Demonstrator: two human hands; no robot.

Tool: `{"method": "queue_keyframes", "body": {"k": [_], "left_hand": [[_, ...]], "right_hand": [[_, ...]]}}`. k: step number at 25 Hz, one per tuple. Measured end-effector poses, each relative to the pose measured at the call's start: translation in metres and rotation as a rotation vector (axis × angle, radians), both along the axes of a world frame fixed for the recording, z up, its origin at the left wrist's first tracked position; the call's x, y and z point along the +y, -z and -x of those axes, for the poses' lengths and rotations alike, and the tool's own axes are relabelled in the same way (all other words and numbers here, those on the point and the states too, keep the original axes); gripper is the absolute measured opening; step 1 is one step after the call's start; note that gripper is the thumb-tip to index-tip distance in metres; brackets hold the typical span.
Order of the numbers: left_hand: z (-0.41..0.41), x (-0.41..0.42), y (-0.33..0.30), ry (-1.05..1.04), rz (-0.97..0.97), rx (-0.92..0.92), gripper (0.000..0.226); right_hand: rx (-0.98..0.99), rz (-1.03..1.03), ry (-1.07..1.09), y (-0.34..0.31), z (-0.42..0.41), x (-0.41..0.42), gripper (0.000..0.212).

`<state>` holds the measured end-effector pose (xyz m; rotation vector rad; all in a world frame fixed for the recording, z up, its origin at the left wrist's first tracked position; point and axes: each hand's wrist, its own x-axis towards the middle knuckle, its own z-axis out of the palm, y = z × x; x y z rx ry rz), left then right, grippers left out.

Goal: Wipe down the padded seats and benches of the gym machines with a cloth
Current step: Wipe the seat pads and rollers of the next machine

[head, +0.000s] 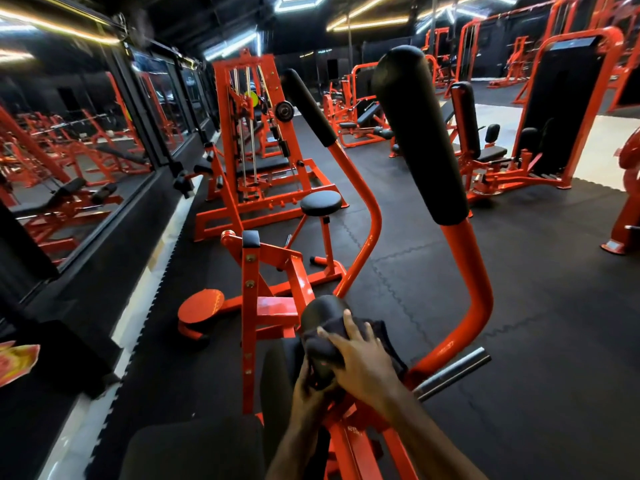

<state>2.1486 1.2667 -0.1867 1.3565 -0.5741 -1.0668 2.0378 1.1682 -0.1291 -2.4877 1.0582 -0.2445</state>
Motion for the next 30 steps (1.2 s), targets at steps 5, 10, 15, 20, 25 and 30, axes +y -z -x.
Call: {"method": "queue_keyframes", "body": {"k": [5, 10, 15, 20, 25, 30], "left_hand": [[0.005, -0.009, 0.007, -0.169, -0.109, -0.386, 0.125], [0.017, -0.009, -0.009, -0.076, -0.304, -0.737, 0.133], [-0.017, -0.012, 0.068, -0.063, -0.129, -0.514, 0.086], [0.004, -0.005, 0.022, -0.064, -0.083, -0.234, 0.101], [0.011, -0.009, 0.008, 0.009, -0.128, -0.199, 0.079], [0.004, -0.009, 0.010, -0.028, -0.283, -0.597, 0.093]], "right_hand": [[0.076, -0.051, 0.066, -0.012, -0.034, -0.032, 0.072], [0.060, -0.075, 0.093, -0.024, -0.064, -0.055, 0.066], [0.022, 0.112, -0.099, -0.001, 0.008, 0.006, 0.072], [0.133, 0.221, -0.115, -0.009, -0.051, -0.026, 0.061], [0.190, 0.093, -0.069, -0.018, -0.082, -0.051, 0.051], [0.066, -0.056, -0.036, -0.006, -0.012, -0.015, 0.060]]}}
